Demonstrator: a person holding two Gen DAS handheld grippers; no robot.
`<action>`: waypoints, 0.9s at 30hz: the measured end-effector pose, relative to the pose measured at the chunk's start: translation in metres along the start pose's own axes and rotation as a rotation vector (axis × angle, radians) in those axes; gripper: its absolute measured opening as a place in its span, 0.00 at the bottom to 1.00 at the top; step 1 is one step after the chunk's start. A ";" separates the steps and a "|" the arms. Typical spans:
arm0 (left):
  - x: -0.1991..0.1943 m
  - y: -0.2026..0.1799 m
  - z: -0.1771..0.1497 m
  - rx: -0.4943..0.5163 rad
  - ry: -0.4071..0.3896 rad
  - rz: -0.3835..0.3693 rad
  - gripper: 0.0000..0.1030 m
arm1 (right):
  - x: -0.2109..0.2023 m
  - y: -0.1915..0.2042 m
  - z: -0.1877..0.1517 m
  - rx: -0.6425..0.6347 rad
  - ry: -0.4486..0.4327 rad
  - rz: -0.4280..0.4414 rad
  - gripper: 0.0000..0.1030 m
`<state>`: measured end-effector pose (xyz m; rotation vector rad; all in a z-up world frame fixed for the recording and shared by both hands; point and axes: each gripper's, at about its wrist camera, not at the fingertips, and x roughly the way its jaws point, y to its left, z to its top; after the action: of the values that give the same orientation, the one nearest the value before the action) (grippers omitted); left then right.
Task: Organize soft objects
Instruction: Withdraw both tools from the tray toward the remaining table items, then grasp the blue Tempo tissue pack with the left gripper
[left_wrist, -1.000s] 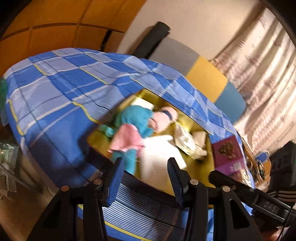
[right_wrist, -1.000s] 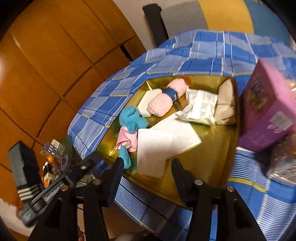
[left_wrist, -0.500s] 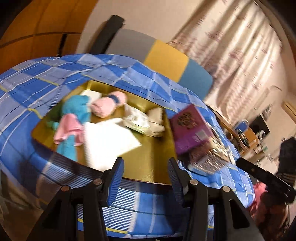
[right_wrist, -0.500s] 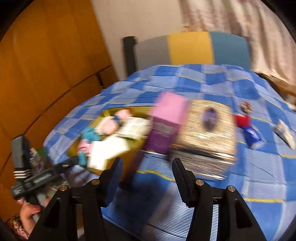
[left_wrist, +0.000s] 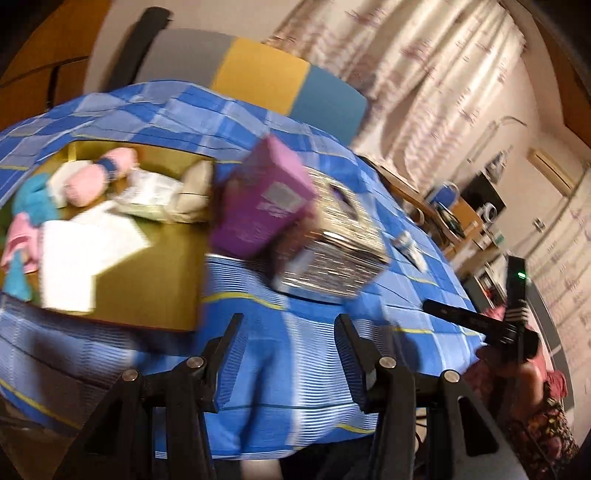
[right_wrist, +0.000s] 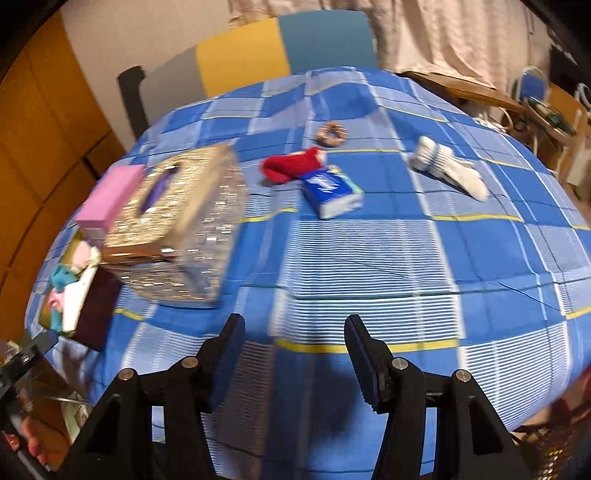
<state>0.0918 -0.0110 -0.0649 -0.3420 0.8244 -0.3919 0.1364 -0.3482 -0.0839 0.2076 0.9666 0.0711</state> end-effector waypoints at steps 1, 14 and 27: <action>0.005 -0.009 0.001 0.014 0.014 -0.010 0.48 | 0.000 -0.005 -0.001 0.003 0.000 -0.005 0.56; 0.075 -0.152 0.024 0.227 0.136 -0.119 0.56 | 0.007 -0.093 0.047 -0.024 -0.094 -0.204 0.56; 0.207 -0.212 0.069 0.131 0.261 0.003 0.57 | -0.008 -0.154 0.051 0.203 -0.155 -0.223 0.58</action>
<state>0.2293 -0.2825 -0.0603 -0.1690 1.0483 -0.4917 0.1687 -0.5073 -0.0815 0.2862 0.8368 -0.2455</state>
